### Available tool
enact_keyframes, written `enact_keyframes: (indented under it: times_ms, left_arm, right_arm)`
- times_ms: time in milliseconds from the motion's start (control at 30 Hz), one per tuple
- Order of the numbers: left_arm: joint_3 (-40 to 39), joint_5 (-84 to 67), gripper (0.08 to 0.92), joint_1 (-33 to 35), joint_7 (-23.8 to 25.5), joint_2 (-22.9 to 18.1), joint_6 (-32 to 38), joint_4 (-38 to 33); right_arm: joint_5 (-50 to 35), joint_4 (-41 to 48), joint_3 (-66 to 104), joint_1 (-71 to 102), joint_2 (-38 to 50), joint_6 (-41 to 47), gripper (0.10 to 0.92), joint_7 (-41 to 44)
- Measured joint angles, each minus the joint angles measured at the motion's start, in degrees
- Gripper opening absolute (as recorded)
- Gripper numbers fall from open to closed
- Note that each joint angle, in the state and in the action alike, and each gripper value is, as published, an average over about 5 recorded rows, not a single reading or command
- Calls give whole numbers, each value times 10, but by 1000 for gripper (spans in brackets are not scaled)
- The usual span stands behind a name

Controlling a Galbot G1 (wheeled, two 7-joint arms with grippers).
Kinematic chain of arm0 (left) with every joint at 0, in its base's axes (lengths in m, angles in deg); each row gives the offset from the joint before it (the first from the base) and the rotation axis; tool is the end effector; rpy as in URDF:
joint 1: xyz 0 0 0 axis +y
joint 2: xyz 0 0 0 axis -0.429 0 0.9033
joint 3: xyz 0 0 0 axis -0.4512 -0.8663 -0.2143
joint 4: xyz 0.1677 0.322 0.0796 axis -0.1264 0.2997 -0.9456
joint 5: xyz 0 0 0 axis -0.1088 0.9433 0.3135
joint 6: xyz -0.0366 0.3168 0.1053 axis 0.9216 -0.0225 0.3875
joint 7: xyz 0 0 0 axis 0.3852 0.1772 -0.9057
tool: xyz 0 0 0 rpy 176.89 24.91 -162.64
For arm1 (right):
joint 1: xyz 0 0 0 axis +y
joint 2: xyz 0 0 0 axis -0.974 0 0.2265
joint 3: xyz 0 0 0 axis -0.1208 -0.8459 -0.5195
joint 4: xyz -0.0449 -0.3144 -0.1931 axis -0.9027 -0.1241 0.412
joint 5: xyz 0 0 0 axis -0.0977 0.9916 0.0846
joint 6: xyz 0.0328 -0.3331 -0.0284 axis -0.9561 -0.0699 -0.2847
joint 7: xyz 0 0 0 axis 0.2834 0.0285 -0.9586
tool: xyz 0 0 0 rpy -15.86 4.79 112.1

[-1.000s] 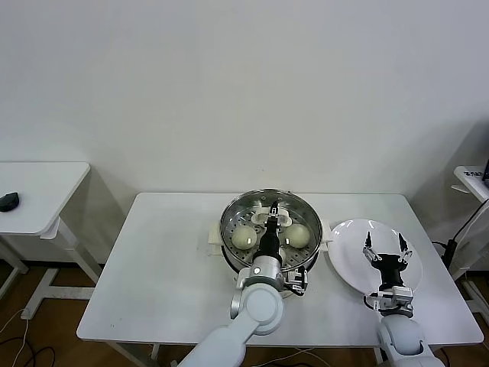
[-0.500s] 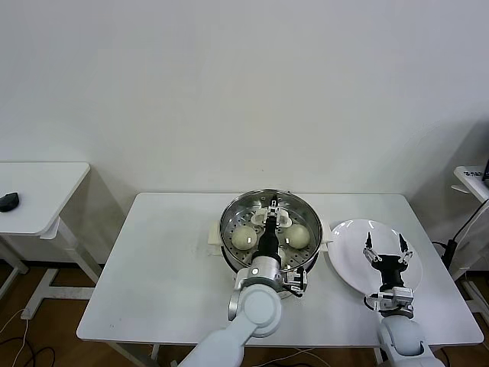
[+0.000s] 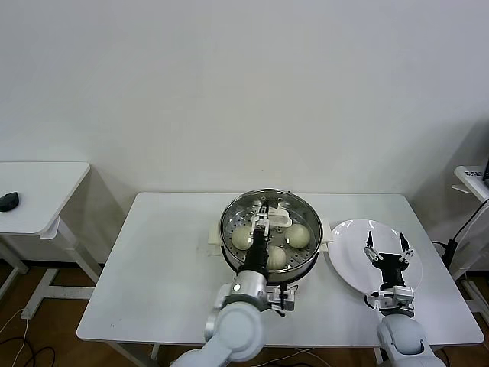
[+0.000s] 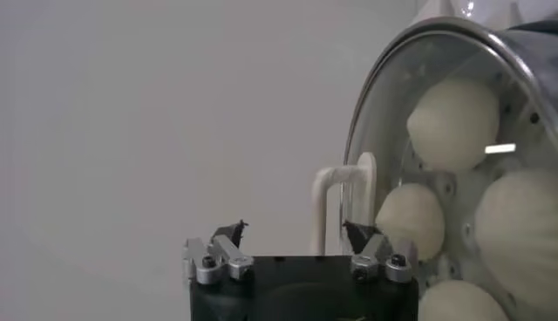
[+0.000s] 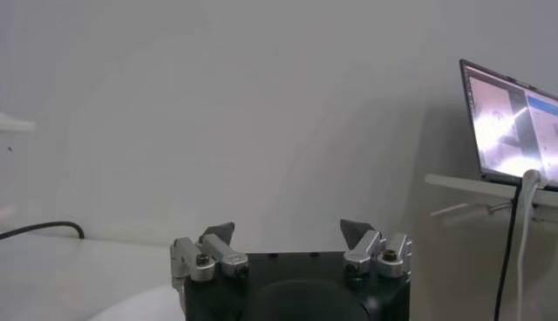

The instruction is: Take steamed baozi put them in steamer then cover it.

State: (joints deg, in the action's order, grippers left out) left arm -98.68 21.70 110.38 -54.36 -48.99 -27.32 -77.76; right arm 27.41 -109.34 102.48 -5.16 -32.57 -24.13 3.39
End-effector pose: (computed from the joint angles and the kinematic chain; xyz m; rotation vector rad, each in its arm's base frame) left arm 0.2438 -0.1715 -0.2685 0.3026 2.2386 2.0120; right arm 0.2734 -0.1782 -0.4339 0.3938 3.0444 -0.3103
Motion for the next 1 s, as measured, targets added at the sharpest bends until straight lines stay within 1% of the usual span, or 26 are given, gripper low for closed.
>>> enact_keyframes:
  times_ms: [133, 233, 300, 400, 533, 633, 833, 1000]
  left_arm:
    - [14, -33, 823, 19, -4, 25, 1, -50]
    - [36, -75, 823, 31, -16, 43, 5, -82]
    - [58, -117, 823, 37, -36, 52, 13, -96]
    - [101, -204, 823, 45, -79, 59, 41, -102]
    - [176, -351, 823, 53, -137, 63, 108, -80]
    - [233, -463, 823, 61, -162, 68, 168, -49]
    - [322, -651, 823, 81, -183, 71, 271, 15]
    - [366, -742, 823, 103, -189, 64, 330, 43]
  right_arm:
    - [-1, -2, 0, 1, 0, -1, 823, 1]
    - [-4, -3, 0, 2, 2, -3, 823, 4]
    - [-10, -5, -1, 4, 4, -4, 823, 9]
    - [-23, -13, -5, 9, 7, -3, 823, 18]
    - [-45, -27, -12, 18, 7, 3, 823, 28]
    - [-61, -39, -18, 25, 7, 8, 823, 33]
    - [-86, -56, -20, 40, 4, 16, 823, 50]
    - [-101, -66, -20, 51, 4, 17, 823, 62]
